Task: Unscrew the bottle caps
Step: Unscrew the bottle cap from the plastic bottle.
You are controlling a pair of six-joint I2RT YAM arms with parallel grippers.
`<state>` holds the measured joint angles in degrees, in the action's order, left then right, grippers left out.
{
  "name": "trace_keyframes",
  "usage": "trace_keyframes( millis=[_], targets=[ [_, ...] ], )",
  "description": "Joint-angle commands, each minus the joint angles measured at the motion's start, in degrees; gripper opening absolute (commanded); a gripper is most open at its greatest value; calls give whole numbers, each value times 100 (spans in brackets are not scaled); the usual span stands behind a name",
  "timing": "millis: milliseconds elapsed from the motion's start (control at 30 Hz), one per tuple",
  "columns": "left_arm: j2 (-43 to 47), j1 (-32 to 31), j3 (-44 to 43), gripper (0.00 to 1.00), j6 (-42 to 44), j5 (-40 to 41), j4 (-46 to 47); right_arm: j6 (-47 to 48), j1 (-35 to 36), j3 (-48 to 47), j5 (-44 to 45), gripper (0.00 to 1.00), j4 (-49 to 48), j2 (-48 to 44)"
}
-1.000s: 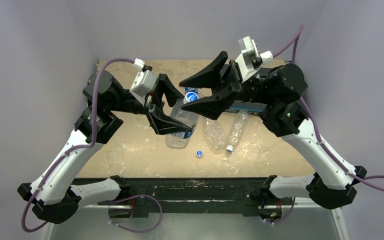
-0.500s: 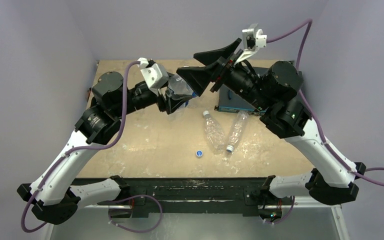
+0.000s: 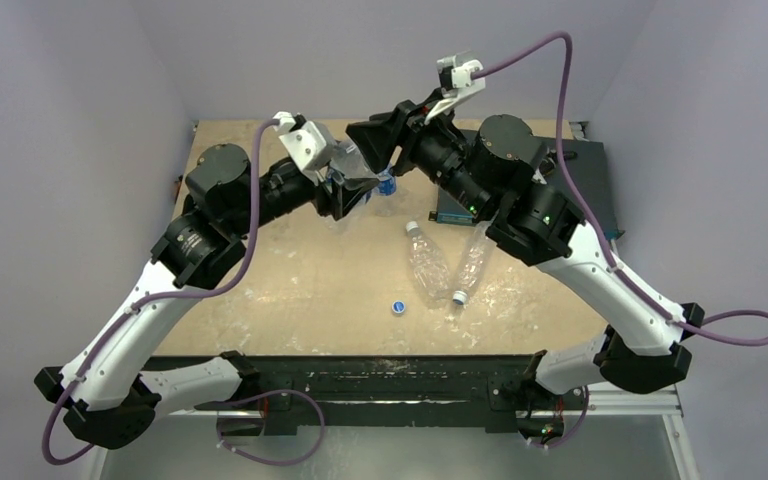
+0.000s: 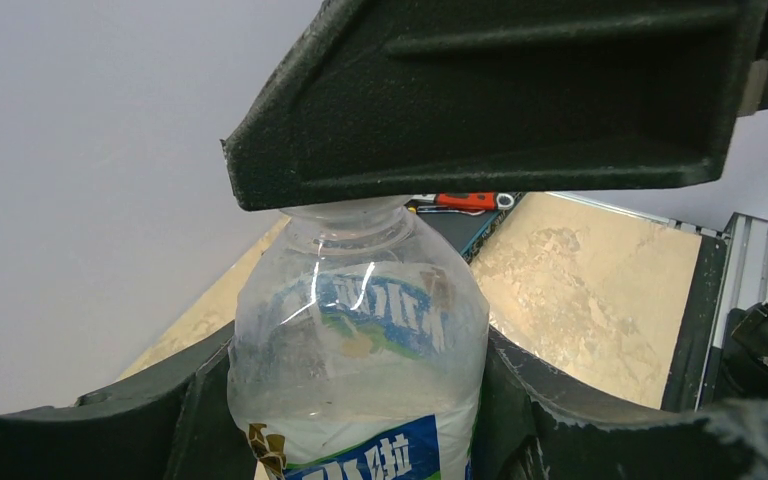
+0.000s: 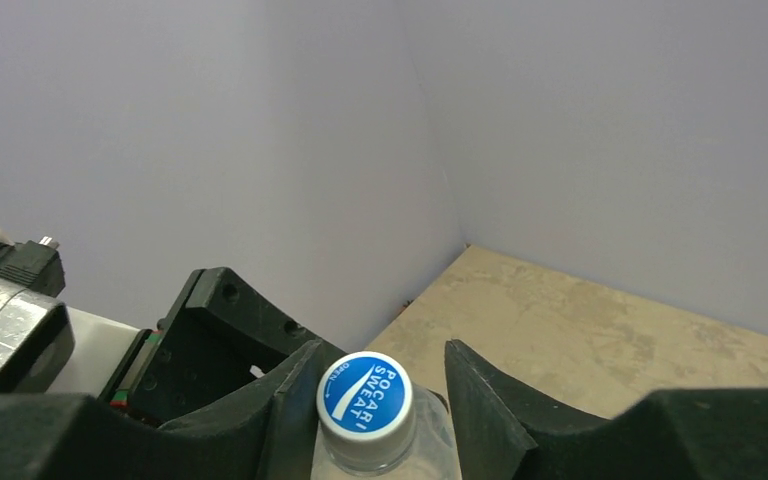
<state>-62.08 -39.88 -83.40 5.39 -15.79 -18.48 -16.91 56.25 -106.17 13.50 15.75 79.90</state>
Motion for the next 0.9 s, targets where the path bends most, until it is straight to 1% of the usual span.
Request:
trace_keyframes(
  millis=[0, 100, 167, 233, 300, 367, 400, 567, 633, 767, 867],
  targets=[
    [106, -5, 66, 0, 68, 120, 281, -30, 18, 41, 196, 47, -316, -181],
    [108, -9, 93, 0, 69, 116, 283, -52, 18, 61, 159, 42, -335, -177],
    [117, -10, 104, 0, 69, 116, 292, -71, 18, 76, 143, 36, -339, -176],
    [118, -10, 96, 0, 72, 111, 305, -89, 18, 111, 130, 26, -350, -176],
    [102, -5, 72, 0, 61, 84, 294, -102, 18, 145, 120, 12, -354, -183],
    [96, -9, 48, 0, 23, -31, 284, -99, 18, 158, 76, 3, -361, -185],
    [92, -10, 31, 0, 0, -139, 276, -99, 18, 158, -22, 0, -372, -185],
    [49, -5, -170, 0, -189, -951, 184, -49, -6, 109, -297, 0, -246, -177],
    [47, -5, -283, 0, -256, -1319, 169, 4, -60, 179, -543, 0, -291, -231],
    [36, -4, -436, 0, -491, -2115, 223, -23, -372, 769, -1466, 0, -818, -585],
    [2, -6, -520, 0, -940, -2815, 322, -183, -767, 1219, -2595, 0, -1400, -912]
  ],
)
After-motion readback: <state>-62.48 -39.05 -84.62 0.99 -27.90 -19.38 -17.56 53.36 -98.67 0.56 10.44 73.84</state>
